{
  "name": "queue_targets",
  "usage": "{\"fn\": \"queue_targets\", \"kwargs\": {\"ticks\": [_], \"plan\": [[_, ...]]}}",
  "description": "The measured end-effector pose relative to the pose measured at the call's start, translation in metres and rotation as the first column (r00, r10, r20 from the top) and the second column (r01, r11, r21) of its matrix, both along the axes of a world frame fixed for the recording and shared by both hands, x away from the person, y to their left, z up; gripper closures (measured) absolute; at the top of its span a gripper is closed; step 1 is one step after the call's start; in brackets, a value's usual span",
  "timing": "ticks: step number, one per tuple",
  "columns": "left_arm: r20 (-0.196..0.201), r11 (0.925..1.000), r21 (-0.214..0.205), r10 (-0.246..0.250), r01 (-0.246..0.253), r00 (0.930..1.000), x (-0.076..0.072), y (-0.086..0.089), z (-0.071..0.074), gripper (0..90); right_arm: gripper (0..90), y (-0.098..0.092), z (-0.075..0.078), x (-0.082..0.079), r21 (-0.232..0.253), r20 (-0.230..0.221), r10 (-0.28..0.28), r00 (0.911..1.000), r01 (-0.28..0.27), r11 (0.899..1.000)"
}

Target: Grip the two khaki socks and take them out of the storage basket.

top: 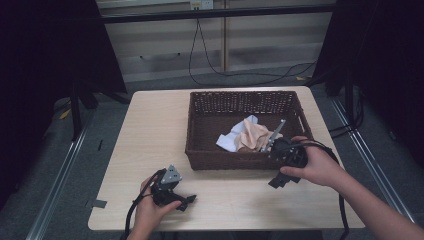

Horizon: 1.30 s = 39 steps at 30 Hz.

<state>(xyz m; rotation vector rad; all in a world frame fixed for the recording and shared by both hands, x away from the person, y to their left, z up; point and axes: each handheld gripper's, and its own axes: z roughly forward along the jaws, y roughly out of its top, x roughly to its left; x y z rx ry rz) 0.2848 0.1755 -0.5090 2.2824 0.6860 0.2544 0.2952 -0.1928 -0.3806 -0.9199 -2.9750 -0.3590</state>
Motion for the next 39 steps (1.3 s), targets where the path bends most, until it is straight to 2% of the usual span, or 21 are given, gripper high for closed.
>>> {"fn": "queue_targets", "kwargs": {"ticks": [4,9,10,15,16,17,18,19,20,22,24,27,30,33,34,37,39], "plan": [[0.001,1.0,0.0,0.0,0.0,1.0,0.0,0.0,0.0,0.4,6.3,0.001,0.013,0.007,0.004,-0.002,-0.007,1.0,0.007,1.0],[0.0,1.0,-0.003,0.0,0.0,1.0,0.0,0.0,0.0,0.4,6.3,0.001,0.028,0.018,0.015,0.019,-0.018,0.9997,0.017,1.0],[0.001,1.0,-0.007,0.004,-0.004,1.0,0.0,0.0,0.0,0.4,6.2,0.001,0.034,0.024,0.02,0.018,-0.036,0.9992,0.035,0.999],[0.003,1.0,-0.003,0.003,-0.003,1.0,0.0,0.0,0.0,0.5,6.3,0.002,0.043,0.038,0.037,0.035,-0.07,0.997,0.068,0.997],[0.004,1.0,-0.004,0.002,-0.002,1.0,0.0,0.0,0.0,0.5,6.3,0.002,0.046,0.046,0.036,0.049,-0.084,0.9953,0.082,0.996],[0.004,1.0,-0.003,0.003,-0.003,1.0,0.0,0.0,0.0,0.5,6.3,0.002,0.046,0.046,0.036,0.049,-0.084,0.9953,0.082,0.996],[0.004,1.0,-0.006,0.002,-0.002,1.0,0.0,0.0,0.0,0.4,6.3,0.001,0.047,0.055,0.039,0.07,-0.107,0.9918,0.105,0.994],[0.003,1.0,-0.004,0.003,-0.003,1.0,0.0,0.0,0.0,0.4,6.3,0.001,0.047,0.055,0.039,0.07,-0.107,0.9918,0.105,0.994],[0.004,1.0,-0.005,0.003,-0.003,1.0,0.0,0.0,0.0,0.4,6.6,0.001,0.046,0.064,0.046,0.08,-0.133,0.9879,0.13,0.99],[0.003,1.0,-0.004,0.004,-0.004,1.0,0.0,0.0,0.0,0.4,7.0,0.001,0.045,0.068,0.045,0.09,-0.151,0.9844,0.148,0.988],[0.004,1.0,-0.004,0.005,-0.005,1.0,0.0,0.0,0.0,0.5,7.1,0.001,0.04,0.082,0.036,0.126,-0.189,0.9739,0.186,0.982],[0.004,1.0,-0.006,0.003,-0.003,1.0,0.0,0.0,0.0,0.5,7.1,0.001,0.032,0.09,0.044,0.12,-0.208,0.9706,0.204,0.978],[0.004,1.0,-0.005,0.003,-0.003,1.0,0.0,0.0,0.0,0.4,9.4,0.005,0.016,0.104,0.049,0.113,-0.26,0.959,0.256,0.965],[0.003,1.0,-0.007,0.002,-0.002,1.0,0.0,0.0,0.0,0.5,10.5,0.009,0.009,0.109,0.058,0.111,-0.269,0.9566,0.264,0.963],[0.004,1.0,-0.005,0.003,-0.003,1.0,0.0,0.0,0.0,0.4,14.1,0.013,0.002,0.114,0.054,0.113,-0.274,0.9552,0.269,0.962],[0.004,1.0,-0.007,0.002,-0.002,1.0,0.0,0.0,0.0,0.5,16.5,0.015,-0.005,0.119,0.042,0.115,-0.275,0.9545,0.272,0.961],[0.003,1.0,-0.004,0.003,-0.003,1.0,0.0,0.0,0.0,0.5,18.7,0.017,-0.01,0.124,0.032,0.12,-0.291,0.949,0.29,0.957]]}}
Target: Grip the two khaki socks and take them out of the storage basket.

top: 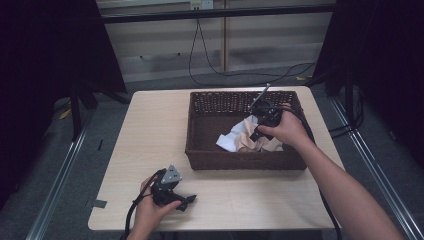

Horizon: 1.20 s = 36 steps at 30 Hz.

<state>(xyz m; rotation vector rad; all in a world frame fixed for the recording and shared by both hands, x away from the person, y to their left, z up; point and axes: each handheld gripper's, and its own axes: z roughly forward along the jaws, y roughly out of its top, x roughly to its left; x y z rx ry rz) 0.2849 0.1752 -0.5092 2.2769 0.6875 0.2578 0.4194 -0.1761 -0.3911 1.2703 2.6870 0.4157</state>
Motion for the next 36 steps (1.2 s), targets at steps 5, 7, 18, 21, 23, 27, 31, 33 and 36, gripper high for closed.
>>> {"fn": "queue_targets", "kwargs": {"ticks": [5,7,18,21,23,27,31,33,36], "plan": [[0.001,1.0,-0.005,-0.001,0.001,1.0,0.0,0.0,0.0,0.4,23.1,0.001,-0.012,0.01,-0.012,-0.022,-0.012,0.9997,0.012,1.0],[0.0,1.0,0.0,0.001,-0.001,1.0,0.0,0.0,0.0,0.5,24.3,0.002,-0.014,0.013,0.003,-0.035,-0.023,0.9991,0.023,1.0],[0.002,1.0,0.0,0.003,-0.003,1.0,0.0,0.0,0.0,0.5,78.7,0.007,-0.023,0.02,0.014,-0.066,-0.028,0.9975,0.029,0.999],[0.002,1.0,0.0,0.003,-0.003,1.0,0.0,0.0,0.0,0.4,87.7,0.005,-0.018,0.02,0.005,-0.101,-0.023,0.9946,0.023,1.0],[0.001,1.0,0.0,0.003,-0.003,1.0,0.0,0.0,0.0,0.5,88.0,0.002,-0.016,0.02,0.005,-0.104,-0.024,0.9943,0.024,1.0],[0.0,1.0,0.001,0.002,-0.002,1.0,0.0,0.0,0.0,0.5,88.4,-0.011,0.01,0.017,0.009,-0.095,-0.034,0.9949,0.035,0.999],[-0.004,1.0,-0.003,0.003,-0.003,1.0,0.0,0.0,0.0,0.4,88.5,-0.016,0.036,0.013,0.007,-0.091,-0.014,0.9957,0.014,1.0],[-0.003,1.0,-0.004,0.003,-0.003,1.0,0.0,0.0,0.0,0.5,88.5,-0.017,0.048,0.01,0.007,-0.083,0.0,0.9965,0.0,1.0],[-0.002,1.0,0.003,0.001,-0.001,1.0,0.0,0.0,0.0,0.4,88.5,-0.018,0.06,0.007,0.024,-0.078,-0.004,0.9969,0.005,1.0]]}}
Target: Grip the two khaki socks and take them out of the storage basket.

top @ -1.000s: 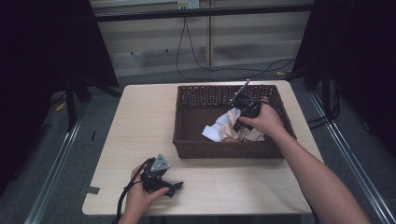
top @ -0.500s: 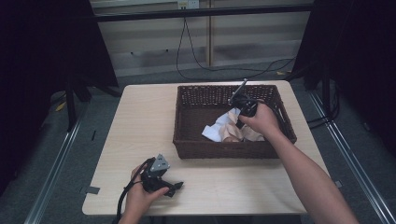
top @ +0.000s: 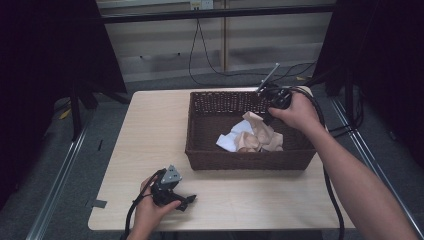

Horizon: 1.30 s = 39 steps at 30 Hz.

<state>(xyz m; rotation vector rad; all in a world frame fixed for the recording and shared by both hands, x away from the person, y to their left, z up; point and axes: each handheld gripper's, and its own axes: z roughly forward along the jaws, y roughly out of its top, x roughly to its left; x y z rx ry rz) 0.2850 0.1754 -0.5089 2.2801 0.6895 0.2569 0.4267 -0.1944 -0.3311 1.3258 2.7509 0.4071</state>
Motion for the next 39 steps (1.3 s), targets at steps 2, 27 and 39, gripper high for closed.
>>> {"fn": "queue_targets", "kwargs": {"ticks": [2,27,39], "plan": [[0.0,1.0,0.0,0.0,0.0,1.0,0.0,0.0,0.0,0.4,88.5,-0.002,0.01,-0.002,0.013,0.003,0.001,1.0,-0.002,1.0],[0.0,1.0,-0.005,0.003,-0.003,1.0,0.0,0.0,0.0,0.4,88.4,-0.022,0.073,-0.041,0.101,-0.019,0.139,0.9901,-0.136,0.985],[0.0,1.0,-0.004,0.002,-0.002,1.0,0.0,0.0,0.0,0.4,88.5,-0.022,0.083,-0.059,0.116,-0.019,0.204,0.9787,-0.201,0.973]]}}
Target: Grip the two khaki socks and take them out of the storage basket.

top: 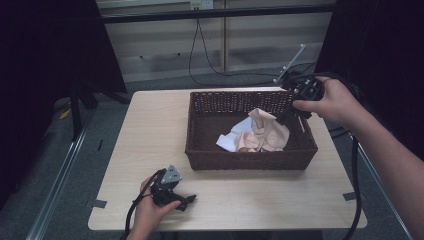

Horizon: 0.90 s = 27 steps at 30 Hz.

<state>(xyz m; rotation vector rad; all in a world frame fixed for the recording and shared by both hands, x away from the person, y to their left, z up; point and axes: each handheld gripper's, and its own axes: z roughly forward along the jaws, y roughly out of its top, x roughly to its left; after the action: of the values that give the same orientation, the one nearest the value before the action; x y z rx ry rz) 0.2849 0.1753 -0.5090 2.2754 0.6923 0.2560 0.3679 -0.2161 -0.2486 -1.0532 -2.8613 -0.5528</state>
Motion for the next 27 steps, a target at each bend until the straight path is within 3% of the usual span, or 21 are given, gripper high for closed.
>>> {"fn": "queue_targets", "kwargs": {"ticks": [13,18,27], "plan": [[0.0,1.0,0.001,0.0,0.0,1.0,0.0,0.0,0.0,0.5,88.5,0.002,-0.002,-0.018,0.024,-0.016,0.076,0.997,-0.076,0.997],[-0.001,1.0,0.0,0.002,-0.002,1.0,0.0,0.0,0.0,0.5,88.5,0.008,-0.006,-0.028,0.02,-0.029,0.133,0.9906,-0.133,0.991],[0.002,1.0,0.0,0.001,-0.001,1.0,0.0,0.0,0.0,0.4,88.4,0.016,-0.014,-0.038,0.025,-0.031,0.166,0.9857,-0.165,0.986]]}}
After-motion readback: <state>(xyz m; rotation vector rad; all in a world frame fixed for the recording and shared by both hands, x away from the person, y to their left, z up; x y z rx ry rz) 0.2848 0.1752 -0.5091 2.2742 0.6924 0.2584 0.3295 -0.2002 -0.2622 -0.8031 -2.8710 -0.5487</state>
